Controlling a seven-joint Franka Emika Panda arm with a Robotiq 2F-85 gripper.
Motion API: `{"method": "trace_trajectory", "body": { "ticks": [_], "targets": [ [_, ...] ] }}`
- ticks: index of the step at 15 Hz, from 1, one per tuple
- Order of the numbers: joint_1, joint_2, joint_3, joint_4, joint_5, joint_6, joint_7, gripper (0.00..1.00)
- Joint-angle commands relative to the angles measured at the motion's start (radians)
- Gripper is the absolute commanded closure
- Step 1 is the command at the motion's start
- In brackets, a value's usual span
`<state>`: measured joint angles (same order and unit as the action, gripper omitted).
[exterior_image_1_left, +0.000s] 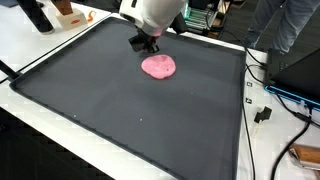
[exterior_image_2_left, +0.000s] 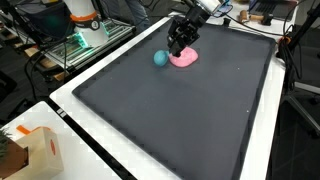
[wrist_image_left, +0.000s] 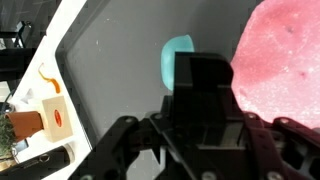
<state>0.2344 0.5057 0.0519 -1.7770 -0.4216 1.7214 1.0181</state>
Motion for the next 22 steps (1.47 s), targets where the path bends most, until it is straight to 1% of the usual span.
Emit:
{"method": "trace_trajectory", "body": {
  "ticks": [1, 5, 14, 17, 22],
  "targets": [
    [0.003, -0.044, -0.010, -0.020, 0.016, 0.016, -0.030, 0.75],
    [-0.005, -0.102, -0.002, -0.041, 0.030, 0.047, -0.054, 0.75],
    [-0.049, -0.285, 0.010, -0.146, 0.164, 0.260, -0.218, 0.75],
    [-0.059, -0.342, 0.012, -0.183, 0.217, 0.295, -0.270, 0.75],
    [-0.076, -0.421, 0.015, -0.233, 0.308, 0.312, -0.371, 0.75]
  ]
}}
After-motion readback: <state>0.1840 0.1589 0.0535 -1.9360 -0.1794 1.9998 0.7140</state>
